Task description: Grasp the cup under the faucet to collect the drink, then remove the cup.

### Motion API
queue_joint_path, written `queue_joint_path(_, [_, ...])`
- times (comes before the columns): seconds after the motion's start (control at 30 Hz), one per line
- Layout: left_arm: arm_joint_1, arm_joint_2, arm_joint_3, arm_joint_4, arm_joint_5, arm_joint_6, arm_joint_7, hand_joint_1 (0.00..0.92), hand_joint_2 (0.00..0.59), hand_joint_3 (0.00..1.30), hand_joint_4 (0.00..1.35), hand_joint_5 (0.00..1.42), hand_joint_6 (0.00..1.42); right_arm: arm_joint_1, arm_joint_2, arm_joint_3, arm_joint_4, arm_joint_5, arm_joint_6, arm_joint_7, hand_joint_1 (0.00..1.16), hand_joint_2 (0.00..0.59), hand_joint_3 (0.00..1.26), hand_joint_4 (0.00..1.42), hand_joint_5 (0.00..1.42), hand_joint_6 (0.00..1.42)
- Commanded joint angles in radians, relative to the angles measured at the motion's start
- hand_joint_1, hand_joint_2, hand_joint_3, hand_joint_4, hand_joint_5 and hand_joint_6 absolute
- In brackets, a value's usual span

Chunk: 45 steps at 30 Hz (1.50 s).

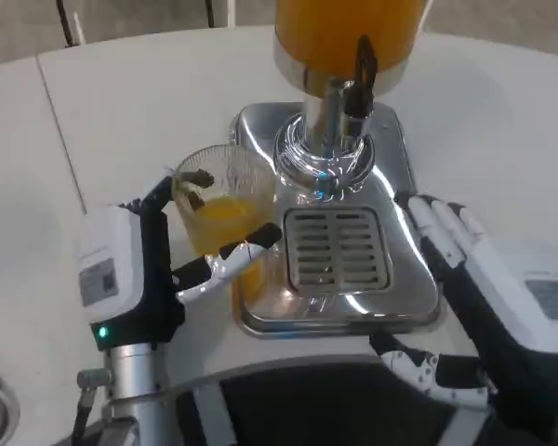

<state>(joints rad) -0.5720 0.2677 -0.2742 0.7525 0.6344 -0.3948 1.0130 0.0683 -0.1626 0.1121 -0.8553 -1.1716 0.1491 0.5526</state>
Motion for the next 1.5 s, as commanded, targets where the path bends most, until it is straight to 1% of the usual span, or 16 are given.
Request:
queue_joint_path(0.03, [0.037,0.024,0.024,-0.055,0.001,-0.046,-0.007,0.413,0.033,1.00,1.28,1.42,1.42,0.042,-0.027,0.003,-0.012,-0.018,-0.047,-0.025,0.63,0.367,0.00,0.00,0.00,0.12])
queue_joint_path(0.13, [0.062,0.032,0.036,-0.083,0.001,-0.056,-0.017,0.411,0.032,1.00,1.28,1.42,1.42,0.061,-0.037,0.009,-0.008,-0.032,-0.069,-0.029,0.63,0.369,0.00,0.00,0.00,0.10])
queue_joint_path(0.2, [0.075,0.034,0.041,-0.100,-0.001,-0.060,-0.024,0.411,0.032,1.00,1.28,1.42,1.42,0.073,-0.048,0.017,-0.007,-0.050,-0.096,-0.043,0.62,0.376,0.00,0.00,0.00,0.08])
queue_joint_path(0.23, [0.081,0.035,0.043,-0.110,0.000,-0.062,-0.027,0.410,0.031,1.00,1.28,1.42,1.42,0.085,-0.055,0.022,-0.006,-0.067,-0.114,-0.065,0.61,0.372,0.00,0.00,0.00,0.07])
queue_joint_path(0.27, [0.092,0.038,0.046,-0.128,-0.001,-0.067,-0.033,0.410,0.030,1.00,1.28,1.42,1.42,0.101,-0.061,0.023,-0.005,-0.080,-0.131,-0.089,0.57,0.393,0.00,0.00,0.00,0.05])
queue_joint_path(0.33, [0.120,0.045,0.052,-0.169,0.000,-0.078,-0.044,0.410,0.028,1.00,1.28,1.42,1.42,0.147,-0.063,0.020,-0.008,-0.101,-0.165,-0.166,0.50,0.437,0.00,0.00,0.00,0.00])
queue_joint_path(0.4, [0.149,0.051,0.061,-0.209,-0.002,-0.088,-0.058,0.410,0.026,1.00,1.28,1.42,1.42,0.171,-0.066,0.019,-0.007,-0.125,-0.184,-0.192,0.46,0.476,0.00,0.00,0.00,0.00])
queue_joint_path(0.57, [0.198,0.052,0.076,-0.289,0.007,-0.103,-0.089,0.409,0.024,1.00,1.28,1.42,1.42,0.213,-0.069,0.003,-0.010,-0.133,-0.195,-0.187,0.42,0.492,0.00,0.00,0.00,0.00])
queue_joint_path(0.7, [0.221,0.057,0.083,-0.328,0.017,-0.110,-0.108,0.409,0.023,1.00,1.28,1.42,1.42,0.237,-0.060,-0.015,-0.024,-0.129,-0.192,-0.188,0.41,0.493,0.00,0.00,0.00,0.00])
queue_joint_path(0.87, [0.242,0.060,0.086,-0.345,0.021,-0.114,-0.123,0.409,0.023,1.00,1.28,1.42,1.42,0.238,-0.043,-0.018,-0.024,-0.119,-0.188,-0.170,0.41,0.499,0.00,0.00,0.00,0.00])
queue_joint_path(0.97, [0.242,0.047,0.081,-0.347,0.025,-0.111,-0.124,0.409,0.022,1.00,1.28,1.42,1.42,0.235,-0.042,-0.015,-0.030,-0.129,-0.197,-0.168,0.41,0.498,0.00,0.00,0.00,0.00])
queue_joint_path(1.03, [0.243,0.042,0.080,-0.356,0.026,-0.113,-0.126,0.409,0.022,1.00,1.28,1.42,1.42,0.231,-0.048,-0.023,-0.033,-0.127,-0.200,-0.165,0.40,0.498,0.00,0.00,0.00,0.00])
queue_joint_path(1.13, [0.257,0.049,0.081,-0.386,0.029,-0.129,-0.135,0.409,0.022,1.00,1.28,1.42,1.42,0.228,-0.051,-0.037,-0.031,-0.124,-0.198,-0.162,0.39,0.511,0.00,0.00,0.00,0.00])
queue_joint_path(1.3, [0.324,0.067,0.088,-0.464,0.027,-0.154,-0.171,0.409,0.021,1.00,1.28,1.42,1.42,0.205,-0.045,-0.047,-0.004,-0.131,-0.196,-0.182,0.39,0.506,0.00,0.00,0.00,0.00])
queue_joint_path(1.4, [0.347,0.063,0.096,-0.494,0.025,-0.158,-0.188,0.407,0.019,1.00,1.28,1.42,1.42,0.204,-0.034,-0.050,0.004,-0.143,-0.190,-0.199,0.38,0.505,0.00,0.00,0.00,0.00])
queue_joint_path(1.5, [0.362,0.058,0.105,-0.518,0.029,-0.163,-0.202,0.405,0.018,0.99,1.28,1.42,1.42,0.220,-0.035,-0.051,-0.003,-0.146,-0.199,-0.224,0.38,0.507,0.00,0.00,0.00,0.00])
